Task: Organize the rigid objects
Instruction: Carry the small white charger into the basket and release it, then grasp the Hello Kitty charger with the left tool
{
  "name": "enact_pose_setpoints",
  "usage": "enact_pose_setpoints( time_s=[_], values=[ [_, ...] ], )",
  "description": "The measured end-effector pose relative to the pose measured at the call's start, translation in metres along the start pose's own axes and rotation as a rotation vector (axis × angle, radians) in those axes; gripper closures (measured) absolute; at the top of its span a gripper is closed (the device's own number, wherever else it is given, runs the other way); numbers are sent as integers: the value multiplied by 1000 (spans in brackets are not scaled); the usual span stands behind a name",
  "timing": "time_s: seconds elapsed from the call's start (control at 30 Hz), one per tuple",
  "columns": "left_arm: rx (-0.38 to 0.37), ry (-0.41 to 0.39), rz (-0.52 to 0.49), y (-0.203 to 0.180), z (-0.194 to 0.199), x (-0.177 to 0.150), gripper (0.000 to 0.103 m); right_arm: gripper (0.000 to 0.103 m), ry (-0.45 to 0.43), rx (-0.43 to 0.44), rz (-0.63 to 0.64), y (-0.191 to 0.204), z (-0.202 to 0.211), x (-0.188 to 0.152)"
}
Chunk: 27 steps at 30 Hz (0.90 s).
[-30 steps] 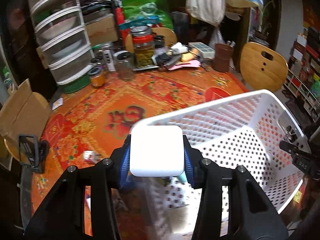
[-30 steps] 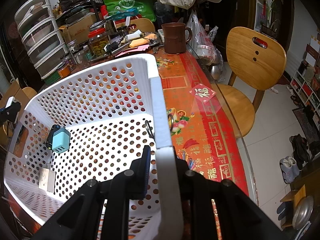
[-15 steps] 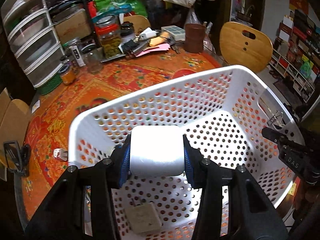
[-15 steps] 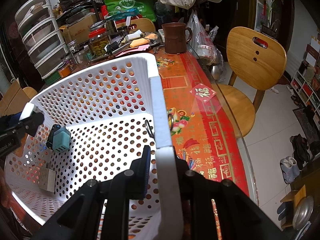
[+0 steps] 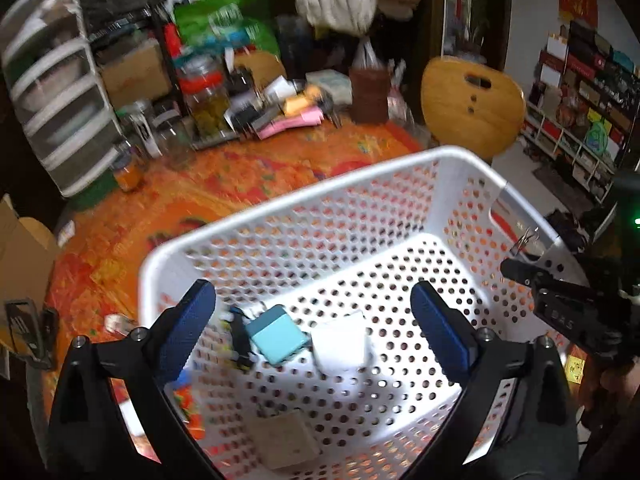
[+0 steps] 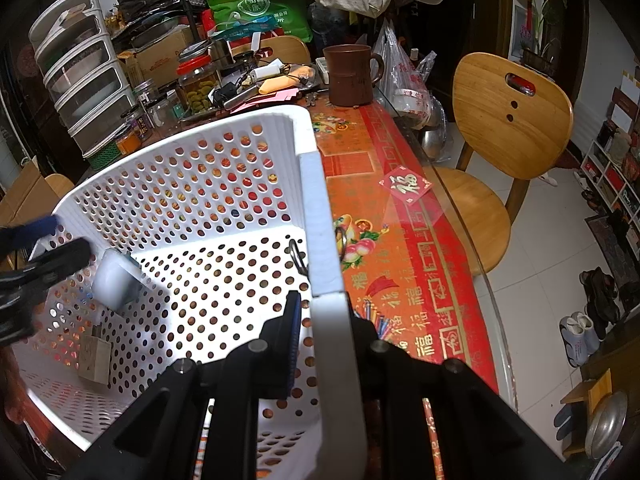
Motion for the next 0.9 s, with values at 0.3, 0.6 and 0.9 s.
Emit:
enact_pose_setpoints(
  time_s=[0.3, 0.6, 0.9],
  values=[
    [203, -52, 189, 176, 50, -15, 1, 88, 4, -11, 1, 1, 0, -1],
    [198, 276, 356, 282, -85, -111, 17, 88, 6, -6, -6, 0, 0, -1],
    [164, 284, 343, 264, -122, -112, 54, 88, 10, -16, 0, 1, 0, -2]
  ],
)
Point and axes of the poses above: each gripper's, at about its wrist camera, not at the fingertips, and z roughly against the way its jaws point, y to its left, x to its top, the point moved 5 cm from there along -z, roughly the way its jaws point, and after that the axes turned 3 degrees about -z, right-handed, at the moved point
